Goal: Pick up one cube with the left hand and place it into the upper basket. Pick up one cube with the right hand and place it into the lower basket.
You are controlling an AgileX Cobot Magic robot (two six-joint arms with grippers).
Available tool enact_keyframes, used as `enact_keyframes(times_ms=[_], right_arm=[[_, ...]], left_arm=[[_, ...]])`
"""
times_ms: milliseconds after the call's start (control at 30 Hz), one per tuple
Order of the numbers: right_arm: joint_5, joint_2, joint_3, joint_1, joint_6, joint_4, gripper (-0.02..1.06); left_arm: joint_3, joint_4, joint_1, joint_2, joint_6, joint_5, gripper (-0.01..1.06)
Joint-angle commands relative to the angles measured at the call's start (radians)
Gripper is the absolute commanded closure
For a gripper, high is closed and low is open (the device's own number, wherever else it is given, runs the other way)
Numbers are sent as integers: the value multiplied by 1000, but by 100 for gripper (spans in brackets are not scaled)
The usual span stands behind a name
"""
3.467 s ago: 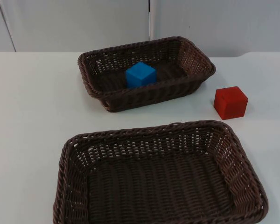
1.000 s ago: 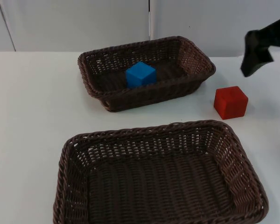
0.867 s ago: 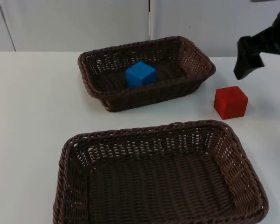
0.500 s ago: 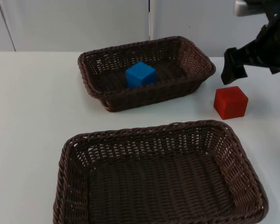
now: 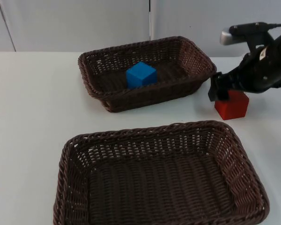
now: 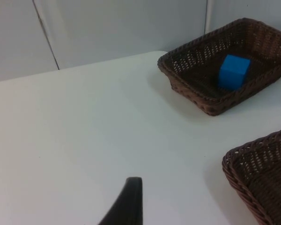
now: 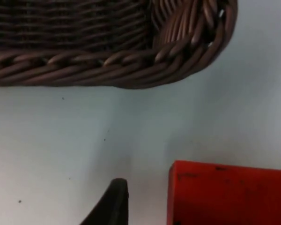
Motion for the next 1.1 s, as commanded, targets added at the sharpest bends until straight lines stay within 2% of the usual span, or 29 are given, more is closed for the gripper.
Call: enact_keyframes(times_ms=[0, 533, 700, 767, 867, 900, 1033, 1067], right_arm=[[-30, 14, -7, 7, 5, -3, -1], [-49, 55, -7, 7, 5, -3, -1], [-28, 55, -7, 7, 5, -3, 8], [-19, 55, -7, 7, 5, -3, 21], [13, 46, -7, 7, 5, -3, 48], [13, 46, -7, 7, 5, -3, 48], [77, 1, -7, 7, 5, -3, 86], [77, 1, -7, 7, 5, -3, 86]], left_arm=[[1, 7, -3, -7, 0, -6, 13], [1, 8, -3, -7, 0, -6, 13], [1, 8, -3, -7, 0, -6, 13], [1, 8, -3, -7, 0, -6, 13], [1, 8, -3, -7, 0, -6, 13], [1, 8, -3, -7, 0, -6, 13], [1, 8, -3, -7, 0, -6, 13], [1, 8, -3, -7, 0, -6, 13]])
